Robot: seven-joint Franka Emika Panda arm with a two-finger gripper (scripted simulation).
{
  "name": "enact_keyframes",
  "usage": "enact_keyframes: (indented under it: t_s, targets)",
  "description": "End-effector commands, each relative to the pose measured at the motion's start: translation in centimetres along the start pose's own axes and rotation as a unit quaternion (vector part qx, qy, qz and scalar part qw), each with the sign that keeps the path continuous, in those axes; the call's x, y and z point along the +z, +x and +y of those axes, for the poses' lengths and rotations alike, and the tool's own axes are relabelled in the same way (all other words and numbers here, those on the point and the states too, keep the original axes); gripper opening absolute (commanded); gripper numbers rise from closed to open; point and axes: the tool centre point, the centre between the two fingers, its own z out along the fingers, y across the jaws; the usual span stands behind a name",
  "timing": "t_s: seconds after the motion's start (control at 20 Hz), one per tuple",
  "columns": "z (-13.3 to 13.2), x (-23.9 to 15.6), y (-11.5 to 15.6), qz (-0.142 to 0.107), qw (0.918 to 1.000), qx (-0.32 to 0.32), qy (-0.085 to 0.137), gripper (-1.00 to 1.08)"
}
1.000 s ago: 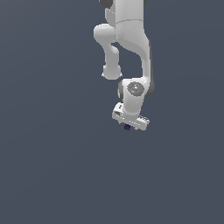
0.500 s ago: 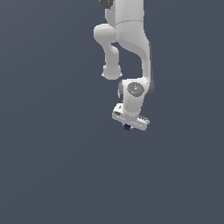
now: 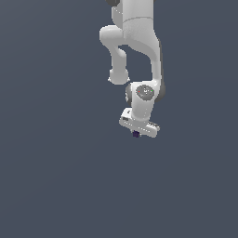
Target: Pick up the object and move it to a goal position.
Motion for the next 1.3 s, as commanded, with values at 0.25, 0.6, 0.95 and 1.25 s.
enact_keyframes:
  t_s: [0.25,0.6,0.95,1.25]
  targets:
    - [-0.9,-4.4,-0.2,0.001,1.0000,0.000,0.000,-1.00]
    - [-2.2,-11.2,-0.6,0.001,1.0000,0.000,0.000,-1.00]
    - [-3.8,-18.9,-0.9,0.001,1.0000,0.000,0.000,-1.00]
    - [-5.1,-25.3,-1.2,0.001,1.0000,0.000,0.000,-1.00]
